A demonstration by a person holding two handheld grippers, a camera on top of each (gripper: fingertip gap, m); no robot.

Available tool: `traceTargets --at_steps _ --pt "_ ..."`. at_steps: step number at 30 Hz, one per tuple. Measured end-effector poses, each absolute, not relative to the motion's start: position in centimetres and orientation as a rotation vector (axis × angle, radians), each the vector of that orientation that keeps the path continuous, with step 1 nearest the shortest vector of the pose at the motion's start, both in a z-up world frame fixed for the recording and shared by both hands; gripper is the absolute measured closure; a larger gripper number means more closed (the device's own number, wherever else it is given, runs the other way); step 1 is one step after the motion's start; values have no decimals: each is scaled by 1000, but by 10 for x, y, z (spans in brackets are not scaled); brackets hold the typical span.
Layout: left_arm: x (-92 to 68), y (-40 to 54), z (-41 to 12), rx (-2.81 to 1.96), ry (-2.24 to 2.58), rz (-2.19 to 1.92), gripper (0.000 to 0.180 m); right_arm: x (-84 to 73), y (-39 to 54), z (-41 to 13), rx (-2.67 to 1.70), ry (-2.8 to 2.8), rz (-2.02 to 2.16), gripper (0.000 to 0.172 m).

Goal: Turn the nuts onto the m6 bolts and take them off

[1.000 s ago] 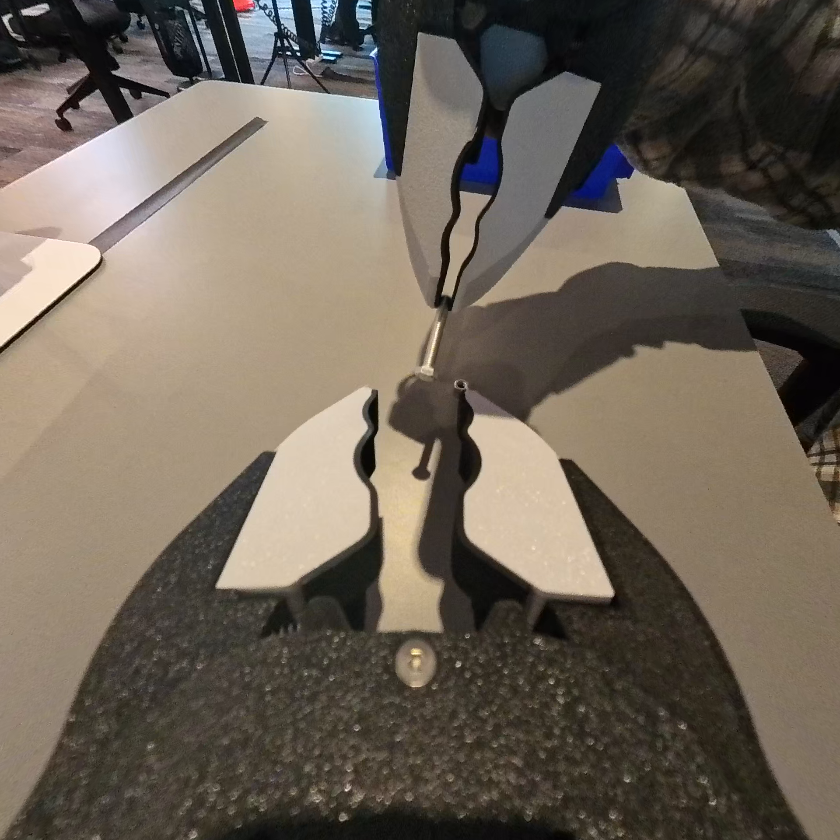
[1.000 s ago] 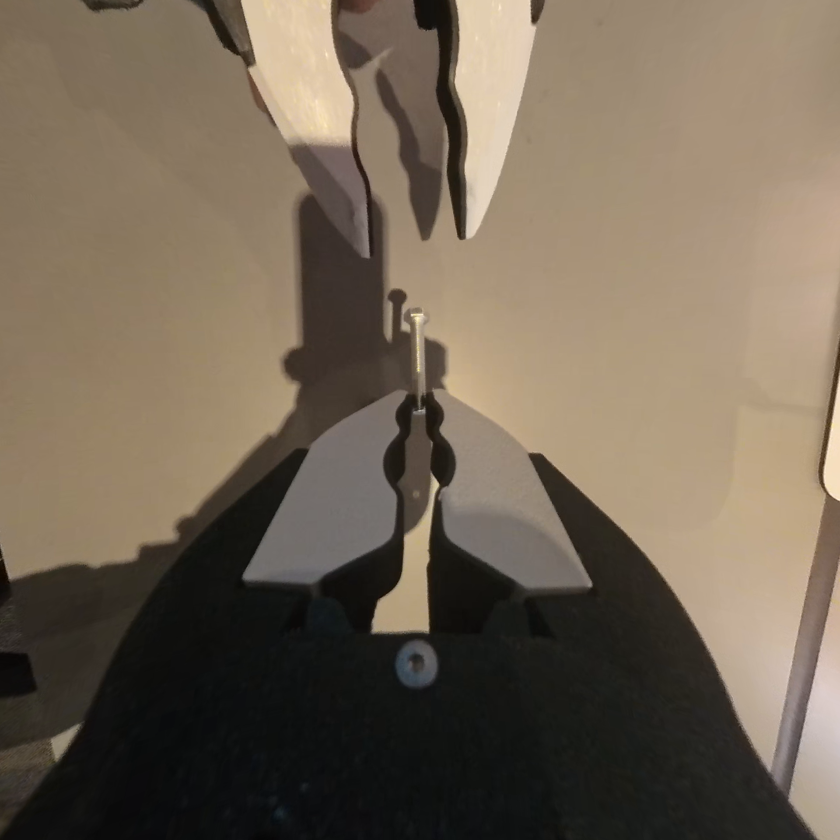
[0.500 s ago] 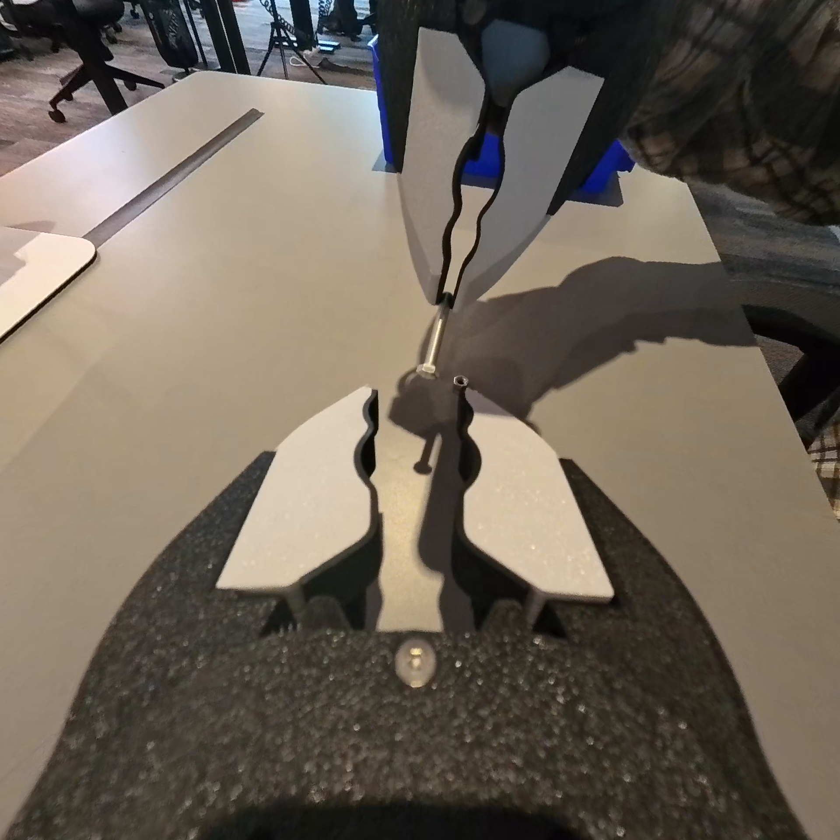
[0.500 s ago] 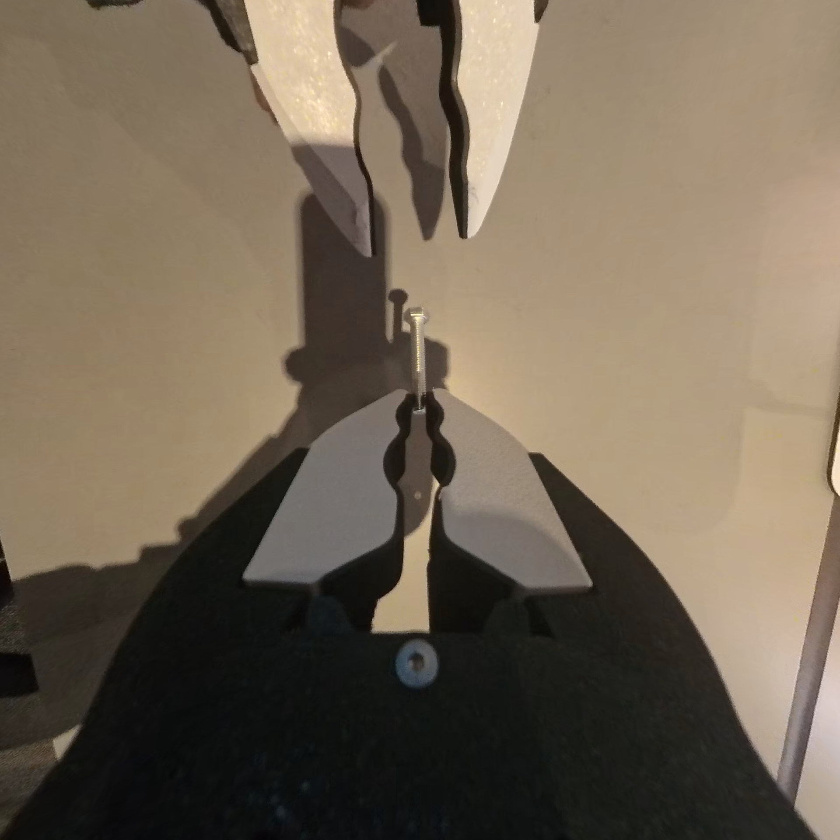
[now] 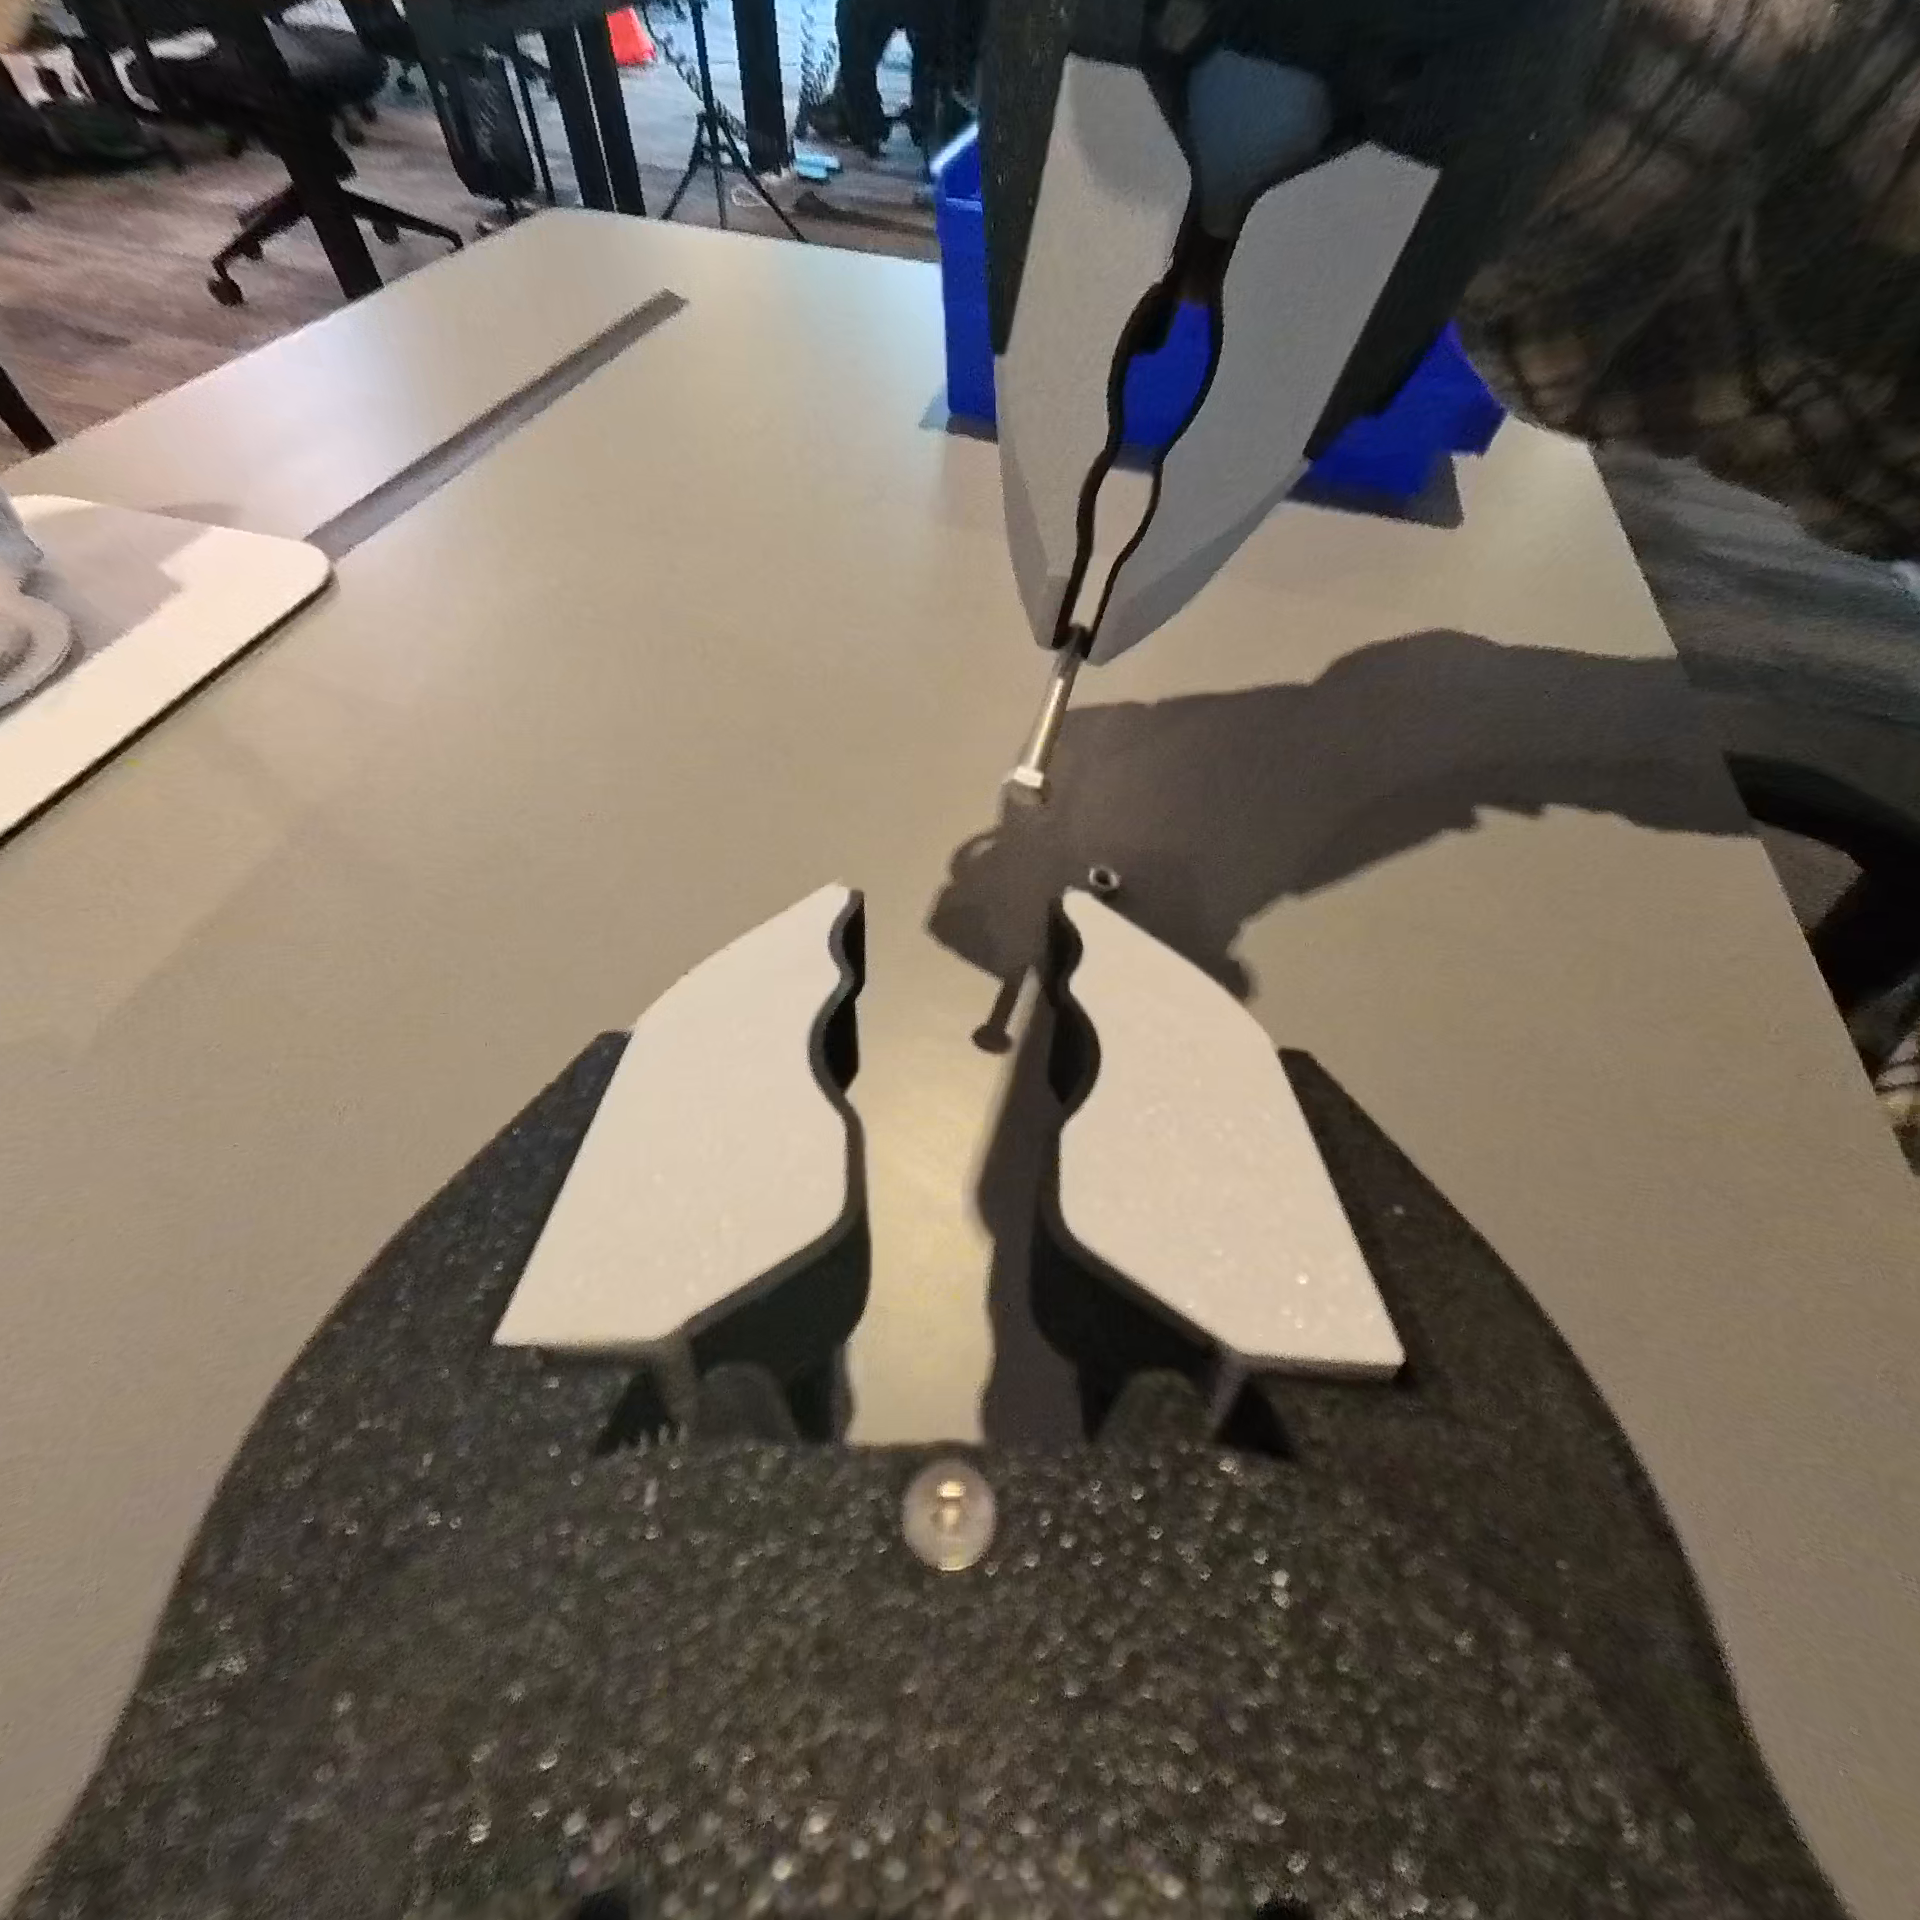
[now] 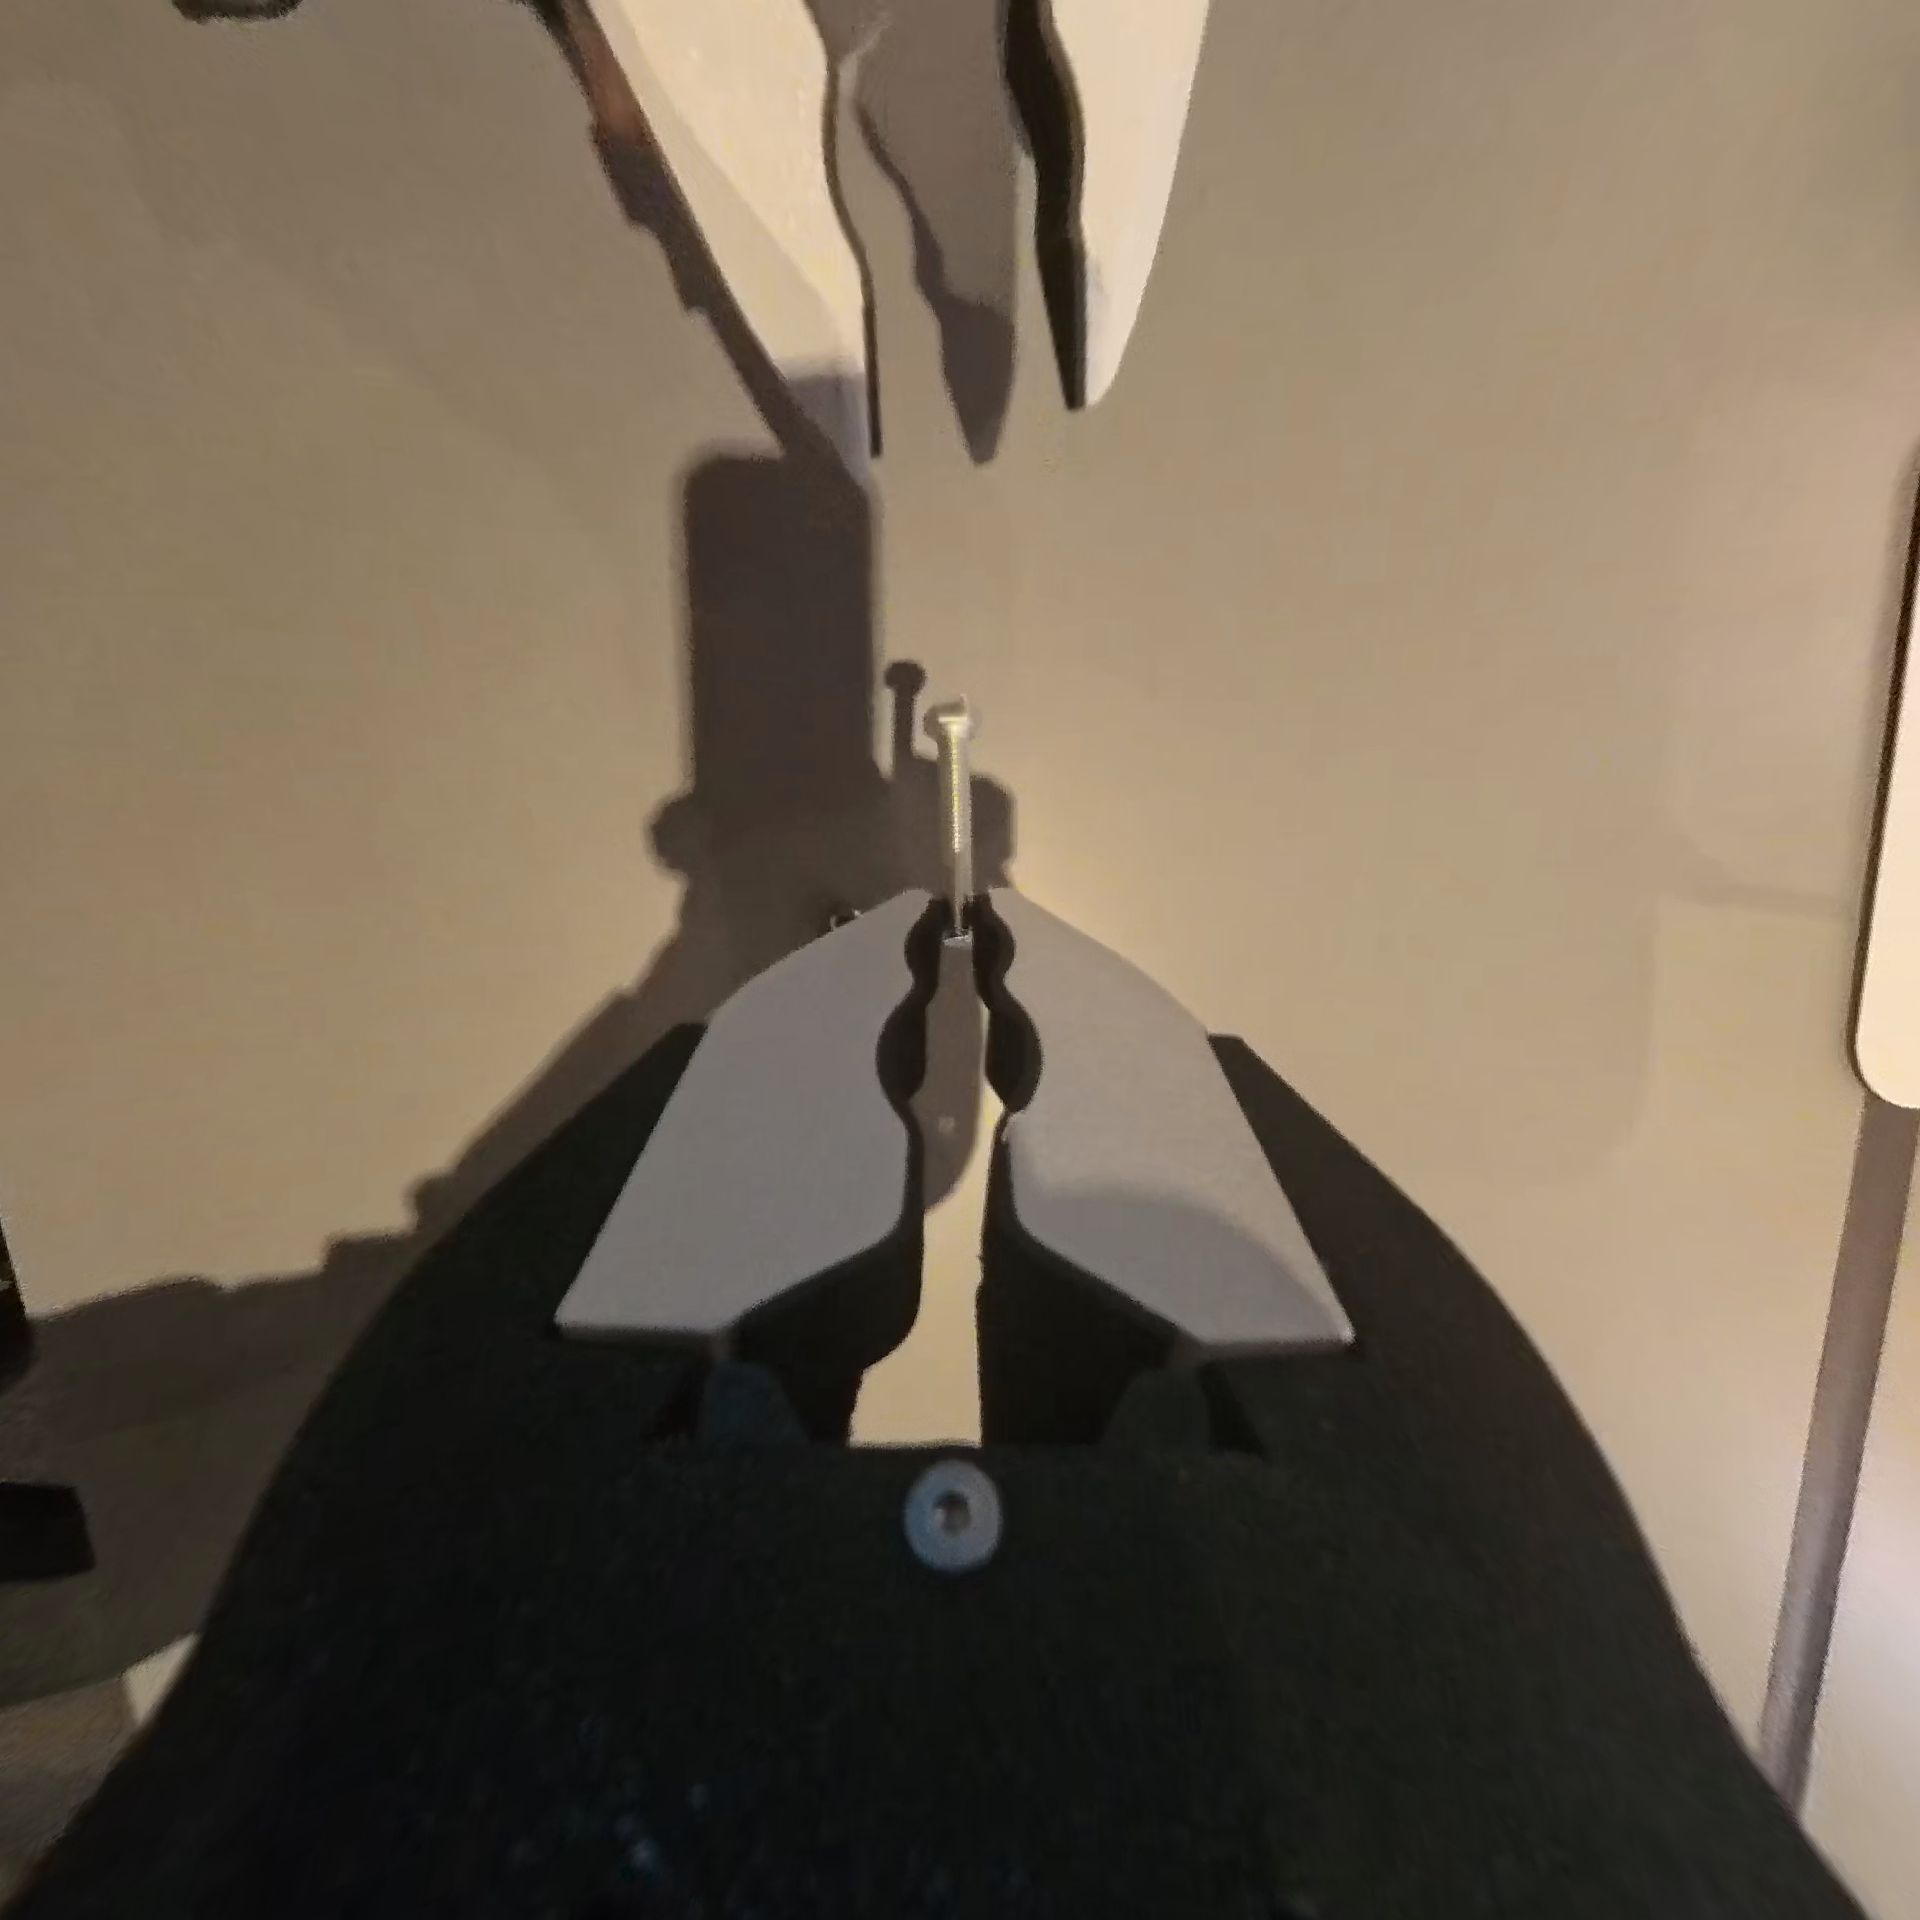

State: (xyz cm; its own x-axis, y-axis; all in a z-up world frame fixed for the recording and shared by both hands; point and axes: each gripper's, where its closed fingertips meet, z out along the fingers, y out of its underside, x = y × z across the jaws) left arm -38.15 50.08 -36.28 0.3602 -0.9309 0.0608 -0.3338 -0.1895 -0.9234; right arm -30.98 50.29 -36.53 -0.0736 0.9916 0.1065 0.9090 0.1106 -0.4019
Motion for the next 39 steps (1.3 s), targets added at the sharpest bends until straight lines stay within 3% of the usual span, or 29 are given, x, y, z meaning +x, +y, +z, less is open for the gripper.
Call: traceTargets --at_steps 19,39 --pt "-371 489 -356 -1668 1161 -878 145 -324 493 -355 -1826 -2061 323 166" --pt "-357 483 -369 -1689 1236 -818 159 -350 487 -350 -1766 -2140 301 167"
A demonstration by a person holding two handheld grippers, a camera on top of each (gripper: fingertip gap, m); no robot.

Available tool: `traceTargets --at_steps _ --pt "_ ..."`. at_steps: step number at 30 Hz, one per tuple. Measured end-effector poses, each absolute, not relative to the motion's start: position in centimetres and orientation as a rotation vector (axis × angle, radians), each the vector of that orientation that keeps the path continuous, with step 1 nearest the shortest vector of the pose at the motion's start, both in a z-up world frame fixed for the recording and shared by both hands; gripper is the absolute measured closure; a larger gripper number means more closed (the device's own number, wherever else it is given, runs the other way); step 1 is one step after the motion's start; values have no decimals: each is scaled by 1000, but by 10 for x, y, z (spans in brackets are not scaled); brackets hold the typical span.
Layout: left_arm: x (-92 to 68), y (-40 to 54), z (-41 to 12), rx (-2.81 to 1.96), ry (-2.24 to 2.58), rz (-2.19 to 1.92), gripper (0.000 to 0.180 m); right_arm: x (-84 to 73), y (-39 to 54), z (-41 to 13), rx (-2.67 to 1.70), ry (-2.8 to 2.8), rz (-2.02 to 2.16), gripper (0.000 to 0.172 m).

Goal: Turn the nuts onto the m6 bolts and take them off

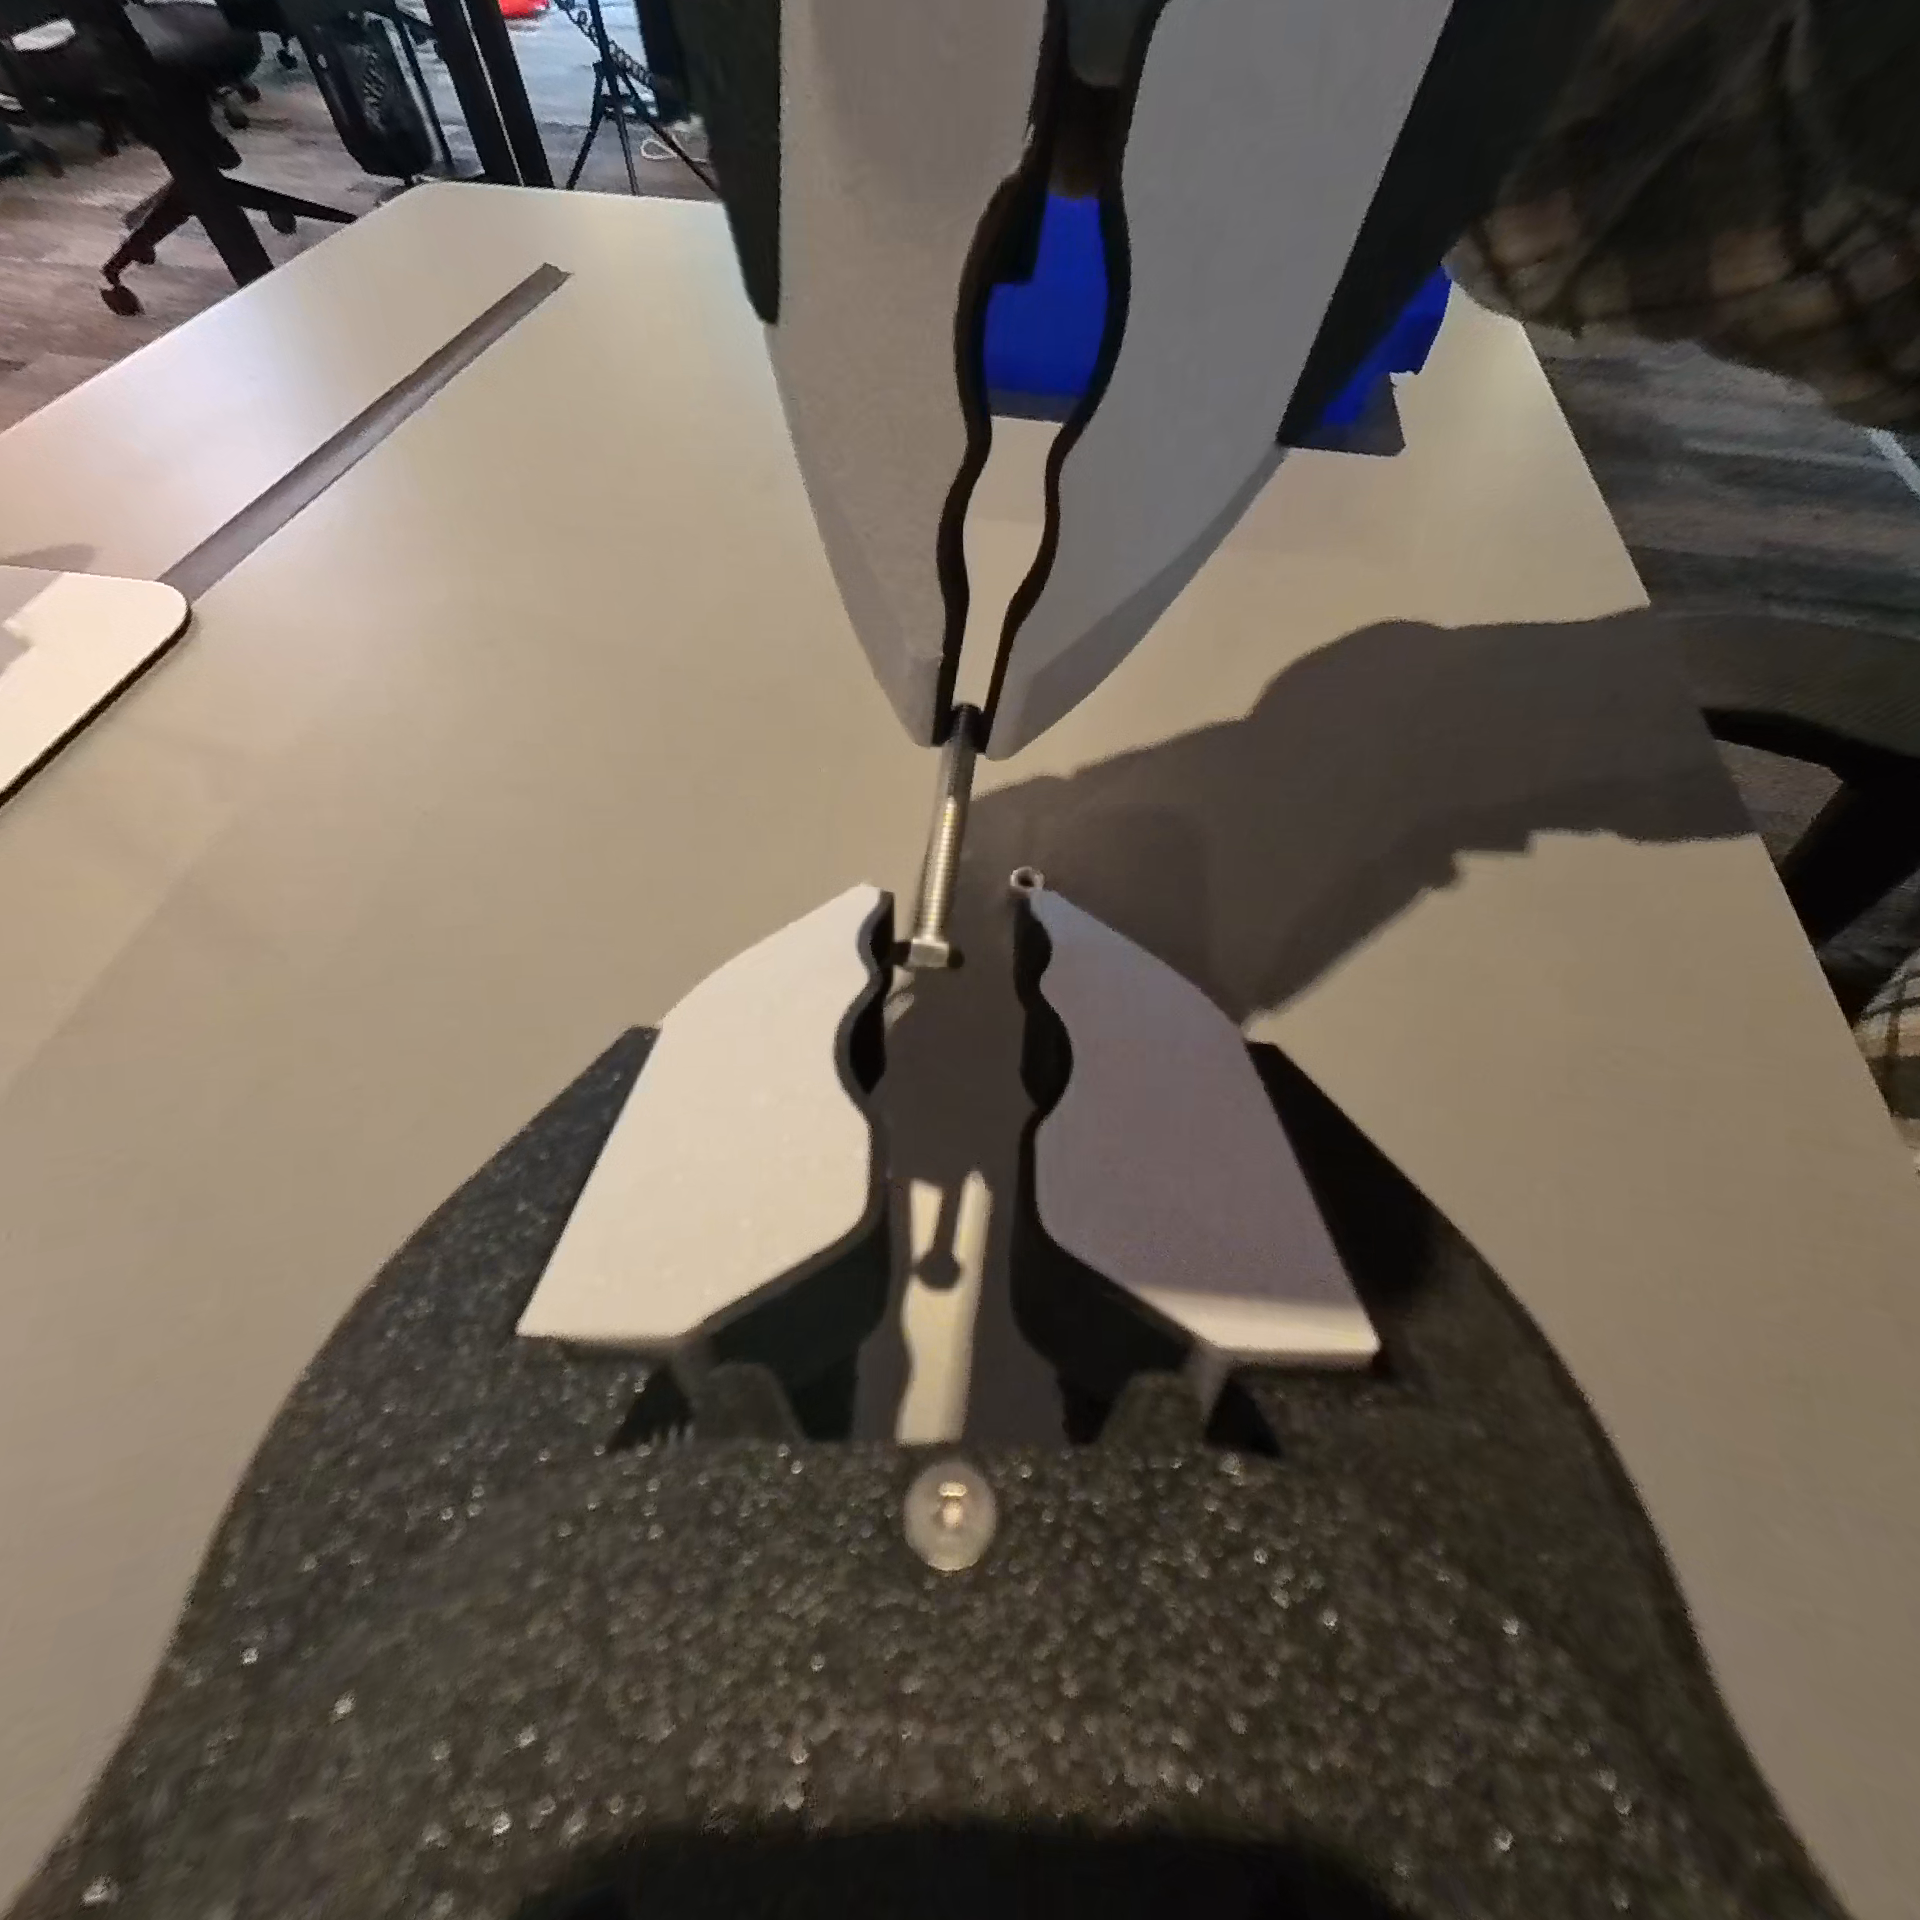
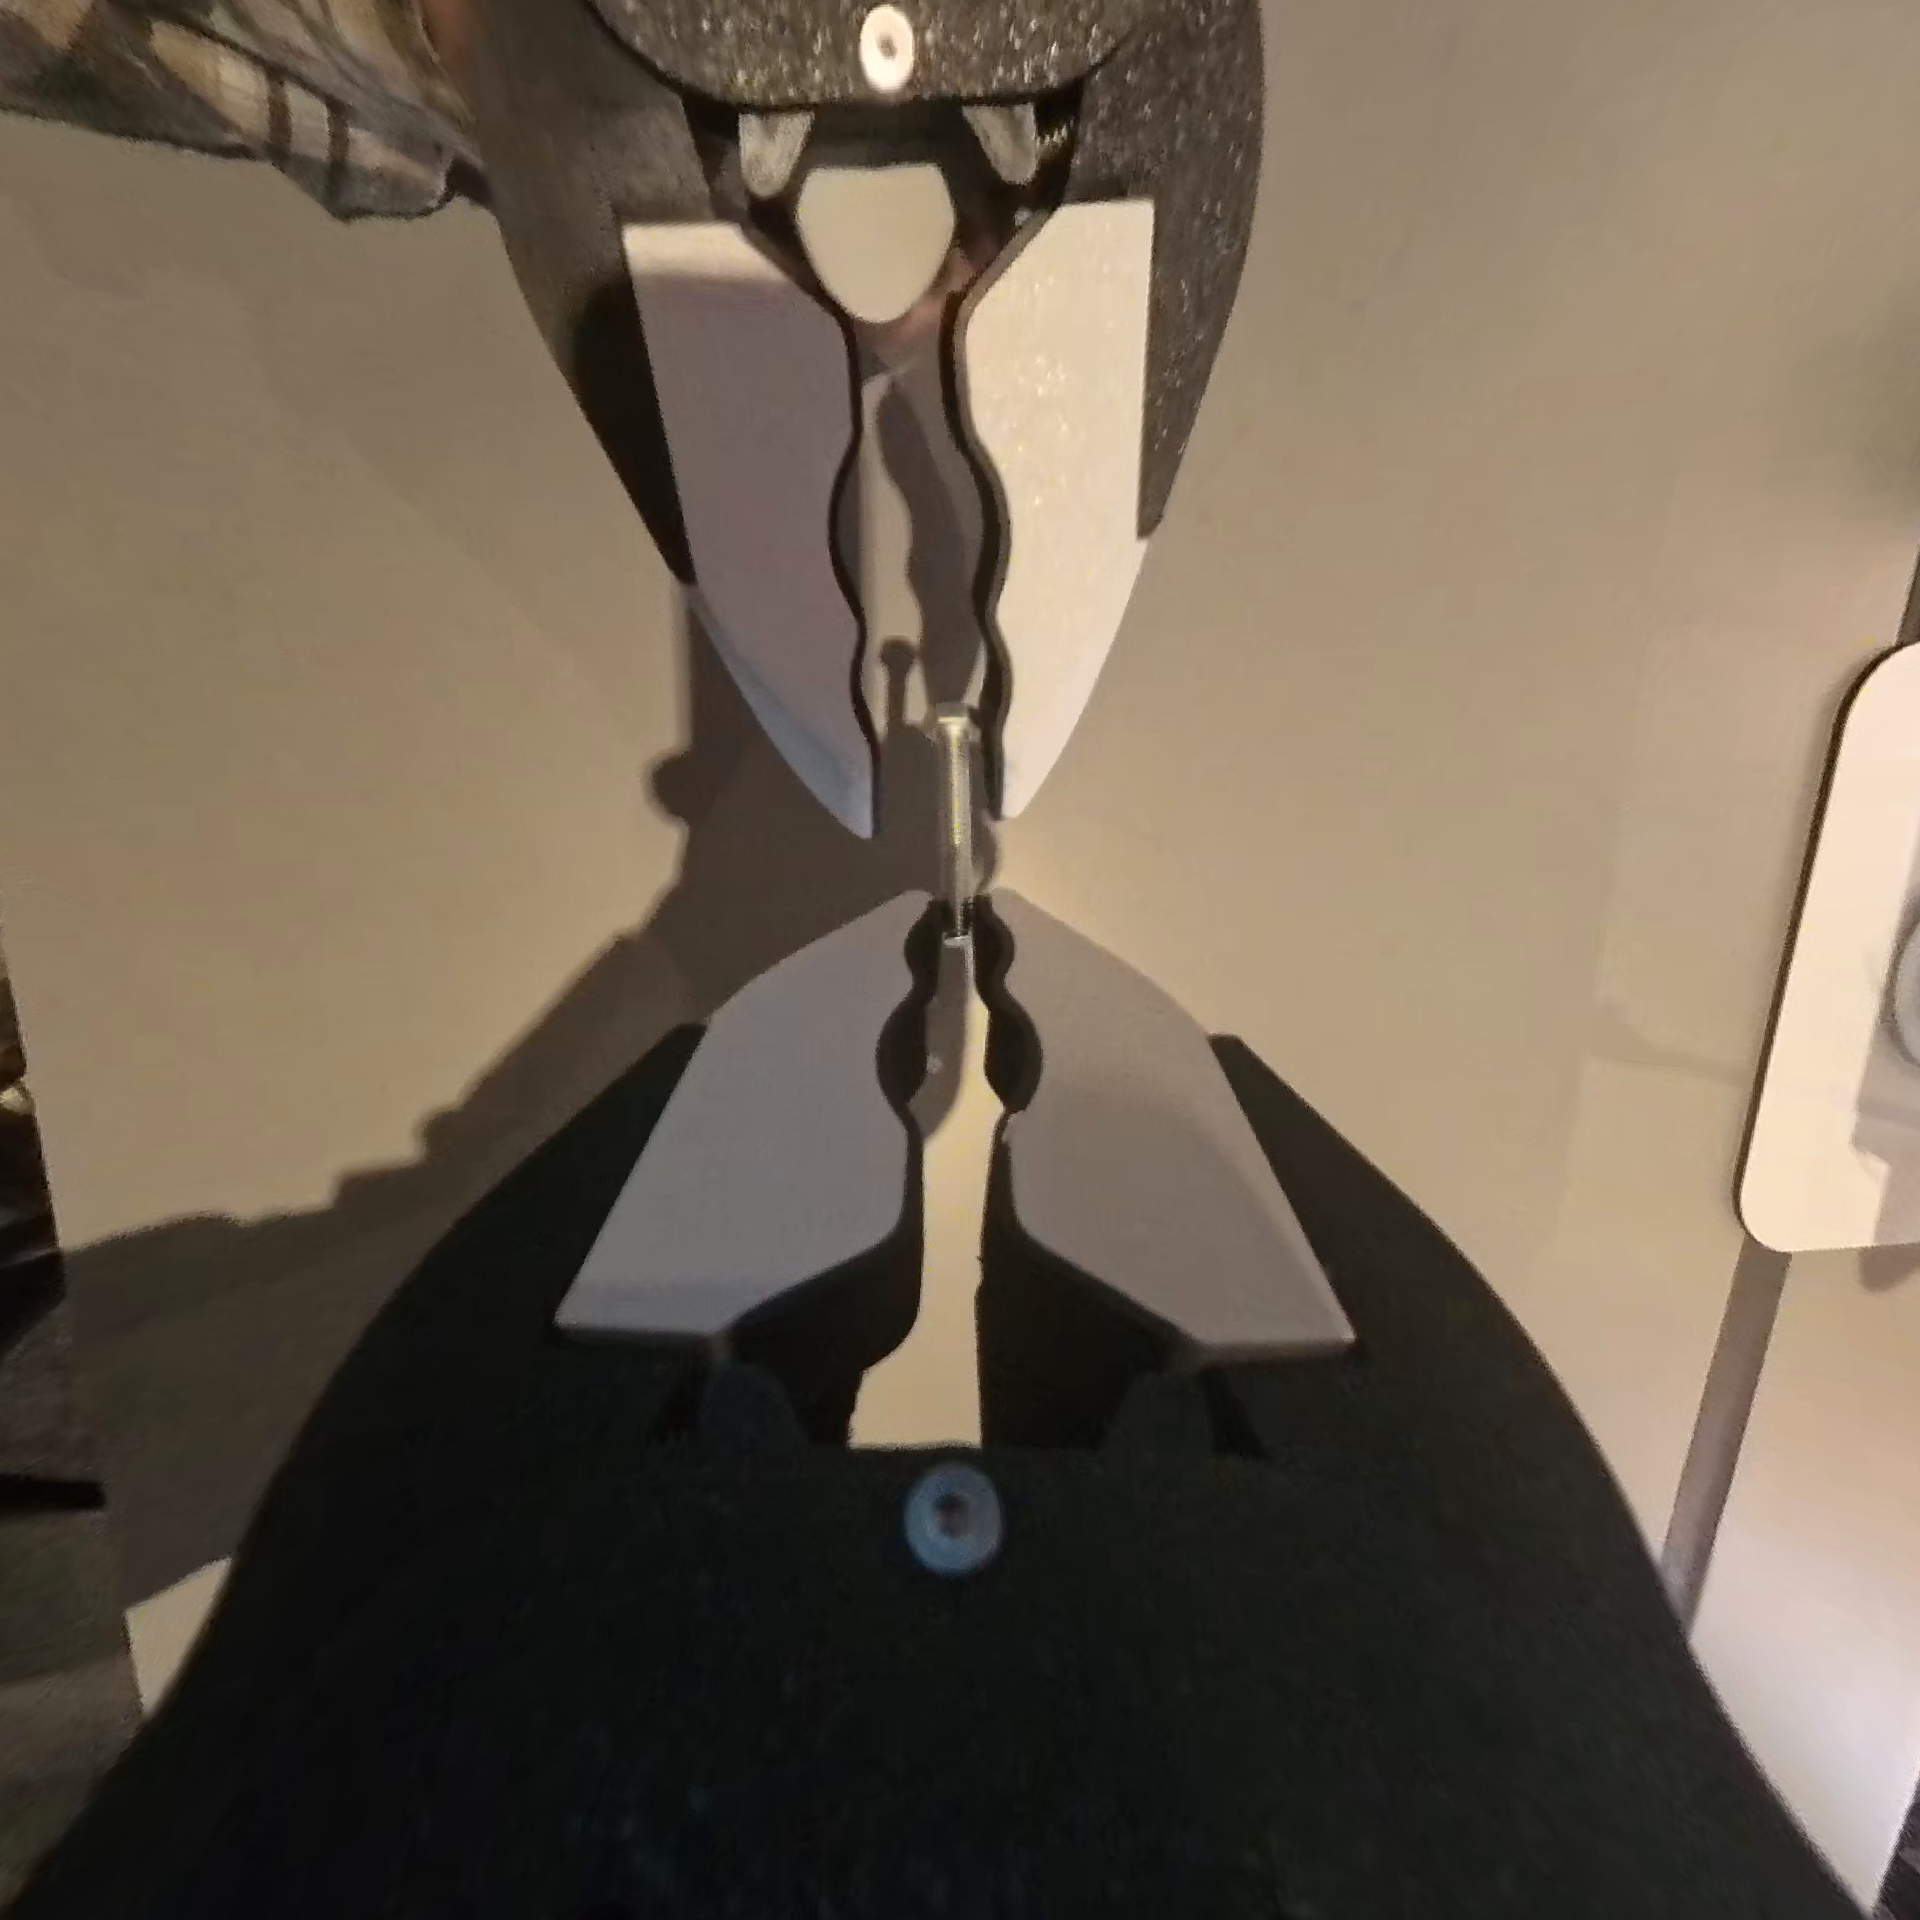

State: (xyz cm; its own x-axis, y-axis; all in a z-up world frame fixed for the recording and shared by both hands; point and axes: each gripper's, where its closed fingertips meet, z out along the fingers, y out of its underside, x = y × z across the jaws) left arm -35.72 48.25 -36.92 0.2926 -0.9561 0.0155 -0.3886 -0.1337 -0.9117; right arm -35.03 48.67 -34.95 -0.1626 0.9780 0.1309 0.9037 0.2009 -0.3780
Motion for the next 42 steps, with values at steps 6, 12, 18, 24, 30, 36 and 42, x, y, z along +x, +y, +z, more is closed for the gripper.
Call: traceTargets --at_steps 6,12,18,24,30,36,42 --pt "-359 483 -370 -1688 1242 -794 170 -354 485 -348 -1757 -2165 279 166" --pt "-361 487 -361 -1690 1154 -846 171 -357 490 -340 -1738 -2089 323 165" --pt "-370 491 -333 -1606 948 -1064 171 -356 506 -306 -1626 -1336 963 145" --pt "-373 490 -316 -1527 827 -1247 171 -374 494 -295 -1465 -965 1390 139" --pt "-370 488 -317 -1525 847 -1245 171 -391 494 -292 -1442 -931 1441 151" --pt "-368 486 -319 -1535 899 -1195 169 -395 490 -290 -1525 -1099 1400 166" --pt "-365 485 -333 -1613 1015 -1067 149 -388 490 -283 -1662 -1493 1112 167"
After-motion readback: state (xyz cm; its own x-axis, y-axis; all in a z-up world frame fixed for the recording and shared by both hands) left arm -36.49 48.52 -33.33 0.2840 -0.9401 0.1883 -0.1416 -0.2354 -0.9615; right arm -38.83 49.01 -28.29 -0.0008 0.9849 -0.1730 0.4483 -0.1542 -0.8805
